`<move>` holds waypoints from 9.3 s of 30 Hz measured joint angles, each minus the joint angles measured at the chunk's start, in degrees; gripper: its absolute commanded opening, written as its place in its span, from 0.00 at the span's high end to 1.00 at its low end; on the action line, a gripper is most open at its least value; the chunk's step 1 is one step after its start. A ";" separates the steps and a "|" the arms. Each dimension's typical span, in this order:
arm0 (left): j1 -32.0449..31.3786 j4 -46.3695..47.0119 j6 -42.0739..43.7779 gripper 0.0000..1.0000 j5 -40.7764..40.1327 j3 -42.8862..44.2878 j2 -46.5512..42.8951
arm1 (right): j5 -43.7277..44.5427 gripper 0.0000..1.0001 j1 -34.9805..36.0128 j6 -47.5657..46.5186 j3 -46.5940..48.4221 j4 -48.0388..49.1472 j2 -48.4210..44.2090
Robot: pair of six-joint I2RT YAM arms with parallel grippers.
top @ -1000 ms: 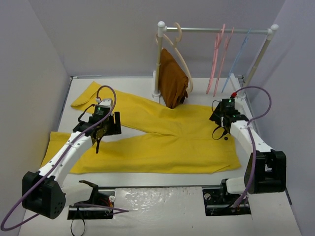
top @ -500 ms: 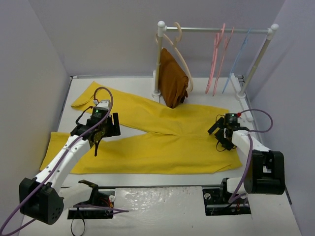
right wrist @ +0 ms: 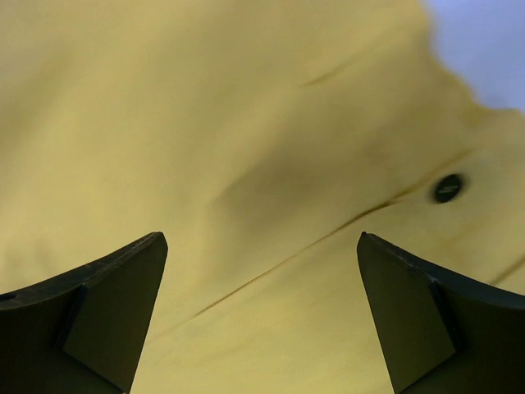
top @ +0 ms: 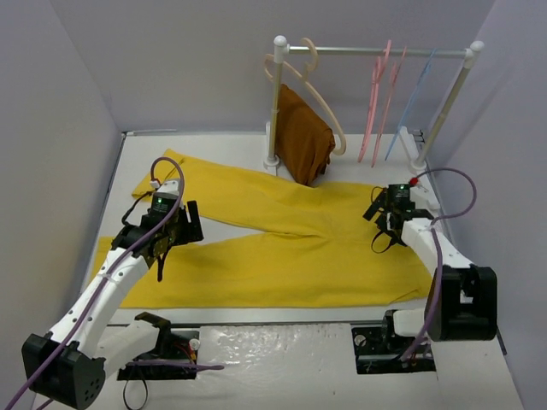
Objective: Place the trousers on the hanger
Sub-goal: Flatten out the trousers at the center of the board, then fold the trousers at the center of the board.
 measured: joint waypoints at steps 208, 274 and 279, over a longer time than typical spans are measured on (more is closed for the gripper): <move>23.70 10.33 -13.07 0.32 1.22 8.64 32.08 | -3.26 0.00 10.61 -6.07 2.39 -1.55 2.49; 35.80 5.78 -15.67 1.00 10.87 -6.76 5.65 | -6.12 0.03 12.45 6.01 -4.65 -7.59 3.27; 34.91 8.89 -16.12 1.00 13.75 -7.23 9.02 | -5.21 0.03 8.64 4.06 1.75 -7.11 10.61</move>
